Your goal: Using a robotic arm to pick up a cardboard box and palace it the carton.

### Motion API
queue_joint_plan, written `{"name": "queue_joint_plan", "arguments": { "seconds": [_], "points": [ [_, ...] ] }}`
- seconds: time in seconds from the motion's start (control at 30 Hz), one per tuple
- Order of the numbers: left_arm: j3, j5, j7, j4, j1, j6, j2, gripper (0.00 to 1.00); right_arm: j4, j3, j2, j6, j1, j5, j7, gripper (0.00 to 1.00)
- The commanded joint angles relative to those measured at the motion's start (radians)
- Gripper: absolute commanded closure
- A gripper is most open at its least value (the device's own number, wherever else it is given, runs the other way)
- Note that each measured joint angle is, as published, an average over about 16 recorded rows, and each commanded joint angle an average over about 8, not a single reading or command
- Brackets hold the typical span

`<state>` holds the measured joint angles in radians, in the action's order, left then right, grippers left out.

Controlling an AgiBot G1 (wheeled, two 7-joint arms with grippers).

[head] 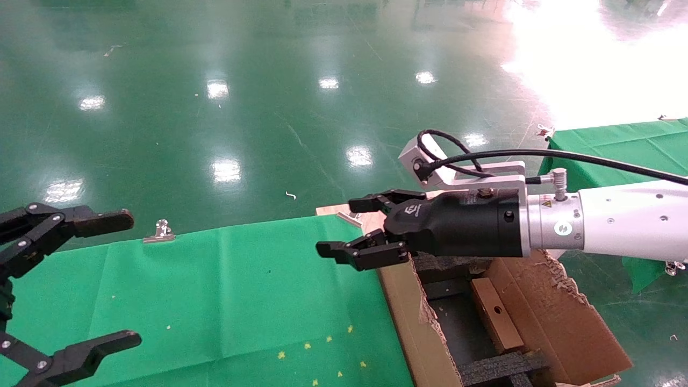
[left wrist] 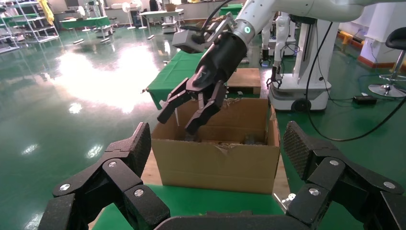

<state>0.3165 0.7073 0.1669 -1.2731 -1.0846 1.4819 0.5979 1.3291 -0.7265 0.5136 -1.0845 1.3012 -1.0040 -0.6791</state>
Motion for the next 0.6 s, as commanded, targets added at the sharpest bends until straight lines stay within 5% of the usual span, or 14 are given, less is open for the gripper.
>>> {"name": "queue_joint_plan", "arguments": {
  "seconds": [0.03, 0.6],
  "points": [
    [0.0, 0.0, 0.0, 0.0, 0.0, 0.0, 0.0, 0.0, -0.003, 0.028, 0.006, -0.026, -0.014, 0.017, 0.031, 0.0],
    [0.001, 0.0, 0.0, 0.0, 0.0, 0.0, 0.0, 0.0, -0.027, 0.27, 0.059, -0.249, -0.137, 0.165, 0.297, 0.0]
  ]
}}
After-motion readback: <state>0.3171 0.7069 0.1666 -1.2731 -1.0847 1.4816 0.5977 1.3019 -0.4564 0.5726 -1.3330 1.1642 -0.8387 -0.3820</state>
